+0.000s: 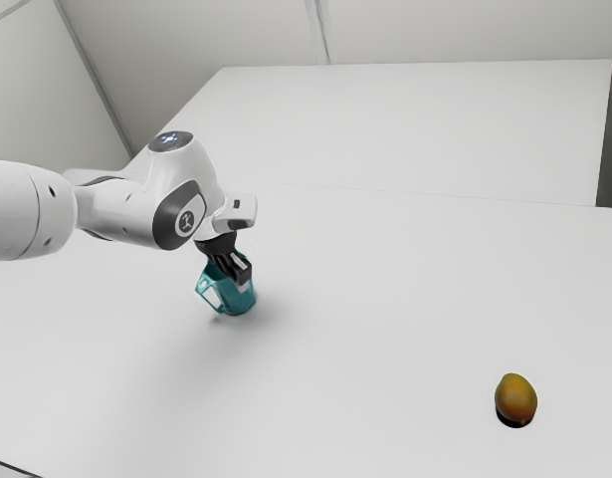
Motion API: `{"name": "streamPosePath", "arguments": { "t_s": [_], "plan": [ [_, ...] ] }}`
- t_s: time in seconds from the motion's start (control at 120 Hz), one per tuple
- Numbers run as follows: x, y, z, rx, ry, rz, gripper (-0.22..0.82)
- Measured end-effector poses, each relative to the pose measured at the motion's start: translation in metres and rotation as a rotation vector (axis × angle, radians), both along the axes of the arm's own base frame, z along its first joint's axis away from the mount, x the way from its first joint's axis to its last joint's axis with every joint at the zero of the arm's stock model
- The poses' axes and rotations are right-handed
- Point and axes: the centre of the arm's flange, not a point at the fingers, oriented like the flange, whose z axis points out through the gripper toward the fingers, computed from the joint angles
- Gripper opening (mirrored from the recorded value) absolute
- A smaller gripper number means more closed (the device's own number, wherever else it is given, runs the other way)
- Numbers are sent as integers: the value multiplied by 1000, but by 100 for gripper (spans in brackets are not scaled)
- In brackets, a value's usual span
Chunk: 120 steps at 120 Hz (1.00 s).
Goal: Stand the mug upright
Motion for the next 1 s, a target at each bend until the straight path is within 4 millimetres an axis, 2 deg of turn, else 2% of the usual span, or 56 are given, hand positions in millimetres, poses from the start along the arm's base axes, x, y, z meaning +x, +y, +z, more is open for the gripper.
{"name": "streamPosePath", "arguments": {
  "t_s": [0.317, 0.625, 0.867, 0.933, 1.0],
  "plan": [
    [0, 0, 4, -3, -6, 5, 22],
    [-2, -1, 26, -21, -36, 8, 29],
    [-10, -1, 65, -49, -75, 5, 31],
    [-5, 1, 85, -52, -99, 5, 32],
    [10, 6, 113, -46, -126, 14, 35]
  ]
}}
